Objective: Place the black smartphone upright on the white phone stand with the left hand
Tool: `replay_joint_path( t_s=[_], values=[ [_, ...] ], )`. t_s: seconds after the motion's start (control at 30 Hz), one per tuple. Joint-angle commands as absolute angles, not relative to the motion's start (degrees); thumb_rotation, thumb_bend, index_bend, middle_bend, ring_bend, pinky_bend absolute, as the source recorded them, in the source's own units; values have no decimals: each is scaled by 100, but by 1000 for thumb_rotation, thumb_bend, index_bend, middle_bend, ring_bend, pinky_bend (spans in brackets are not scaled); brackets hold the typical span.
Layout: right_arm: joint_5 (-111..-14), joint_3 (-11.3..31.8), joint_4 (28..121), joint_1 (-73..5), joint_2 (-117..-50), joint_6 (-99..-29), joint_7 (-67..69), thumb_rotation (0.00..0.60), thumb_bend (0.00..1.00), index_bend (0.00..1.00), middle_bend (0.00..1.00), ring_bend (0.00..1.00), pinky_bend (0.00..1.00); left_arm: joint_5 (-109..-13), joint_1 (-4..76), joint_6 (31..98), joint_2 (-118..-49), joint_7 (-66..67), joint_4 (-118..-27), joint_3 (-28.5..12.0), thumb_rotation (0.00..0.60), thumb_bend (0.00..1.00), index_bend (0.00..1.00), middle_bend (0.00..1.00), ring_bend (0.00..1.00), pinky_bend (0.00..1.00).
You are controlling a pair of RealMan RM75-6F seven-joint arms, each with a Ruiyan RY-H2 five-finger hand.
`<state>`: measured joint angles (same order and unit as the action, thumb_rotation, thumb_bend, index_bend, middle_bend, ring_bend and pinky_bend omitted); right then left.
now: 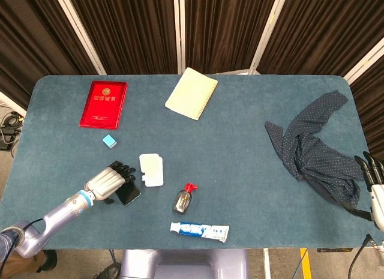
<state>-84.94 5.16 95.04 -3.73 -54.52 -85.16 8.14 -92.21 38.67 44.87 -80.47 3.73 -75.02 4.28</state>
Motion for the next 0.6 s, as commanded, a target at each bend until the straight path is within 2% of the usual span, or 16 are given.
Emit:
replay_joint_path(
  t_s=[0.03, 0.27, 0.33, 0.6],
  values=[
    [-8494, 515, 9503, -376, -5455, -8509, 811, 600, 0, 0, 0, 0, 0, -9294, 3826, 4683, -8193, 400, -7293, 461, 600, 0, 321, 174, 192, 199],
    [-8499, 511, 9512, -378, -5450, -8504, 818, 600, 0, 0, 0, 0, 0, -9407, 3729, 5010, -8431, 431, -6950, 536, 600, 0, 548, 367, 357, 365],
    [-8500, 508, 9511, -377, -5449, -8502, 821, 600, 0, 0, 0, 0, 0, -9444, 3708, 5111, -8455, 380, -6915, 553, 600, 0, 586, 396, 383, 386],
    [-8519, 499, 9522, -378, -5448, -8502, 819, 600, 0, 0, 0, 0, 0, -9749, 3665, 5621, -8374, 112, -6824, 653, 600, 0, 617, 419, 400, 402]
  ],
)
